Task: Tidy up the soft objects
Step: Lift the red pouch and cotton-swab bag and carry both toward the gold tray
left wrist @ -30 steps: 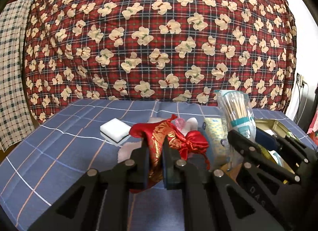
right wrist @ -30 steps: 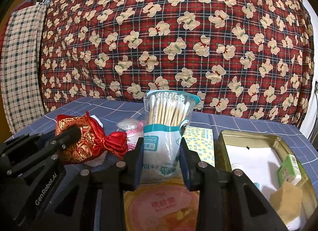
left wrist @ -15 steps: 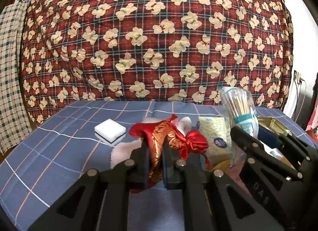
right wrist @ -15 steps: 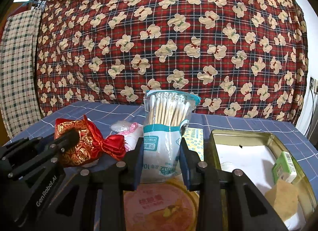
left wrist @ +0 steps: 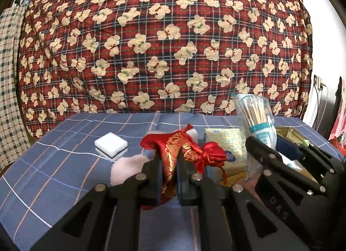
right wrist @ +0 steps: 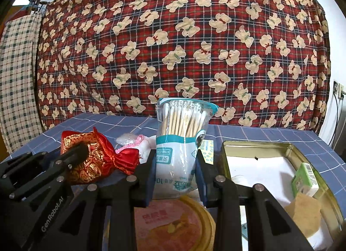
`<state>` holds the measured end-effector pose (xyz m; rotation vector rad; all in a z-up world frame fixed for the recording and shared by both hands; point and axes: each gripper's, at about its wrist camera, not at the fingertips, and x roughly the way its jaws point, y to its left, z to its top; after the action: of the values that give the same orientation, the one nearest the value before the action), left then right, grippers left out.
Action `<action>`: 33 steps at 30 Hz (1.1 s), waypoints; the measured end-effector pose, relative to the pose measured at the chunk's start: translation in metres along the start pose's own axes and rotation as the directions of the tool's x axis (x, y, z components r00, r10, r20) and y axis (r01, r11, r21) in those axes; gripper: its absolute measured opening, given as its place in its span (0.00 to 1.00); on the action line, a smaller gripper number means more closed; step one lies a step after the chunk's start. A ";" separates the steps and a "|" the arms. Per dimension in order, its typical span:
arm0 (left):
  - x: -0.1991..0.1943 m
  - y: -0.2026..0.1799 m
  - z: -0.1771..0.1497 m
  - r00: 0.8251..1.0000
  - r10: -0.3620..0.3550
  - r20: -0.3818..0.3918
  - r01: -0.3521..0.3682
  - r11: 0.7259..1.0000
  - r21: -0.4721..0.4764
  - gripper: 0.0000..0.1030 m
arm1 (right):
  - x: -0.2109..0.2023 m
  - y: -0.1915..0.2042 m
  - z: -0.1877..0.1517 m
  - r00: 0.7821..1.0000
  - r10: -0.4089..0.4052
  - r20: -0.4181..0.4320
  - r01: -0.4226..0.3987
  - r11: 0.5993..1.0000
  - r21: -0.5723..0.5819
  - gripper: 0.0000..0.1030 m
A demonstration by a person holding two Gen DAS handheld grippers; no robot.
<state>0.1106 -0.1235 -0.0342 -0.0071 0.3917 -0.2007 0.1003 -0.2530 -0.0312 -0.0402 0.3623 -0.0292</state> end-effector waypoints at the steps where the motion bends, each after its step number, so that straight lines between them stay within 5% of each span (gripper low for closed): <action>1: 0.000 0.000 0.000 1.000 -0.002 -0.001 0.002 1.000 0.000 0.08 | -0.001 -0.001 0.000 1.000 -0.002 0.002 0.002 1.000 0.001 0.35; 33: -0.007 -0.021 0.000 1.000 -0.003 0.026 0.003 1.000 0.004 0.08 | -0.021 -0.020 -0.003 0.998 -0.009 0.059 0.007 1.000 0.029 0.35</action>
<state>0.1001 -0.1423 -0.0303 -0.0059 0.3657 -0.2042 0.0790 -0.2725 -0.0258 -0.0138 0.3022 -0.0408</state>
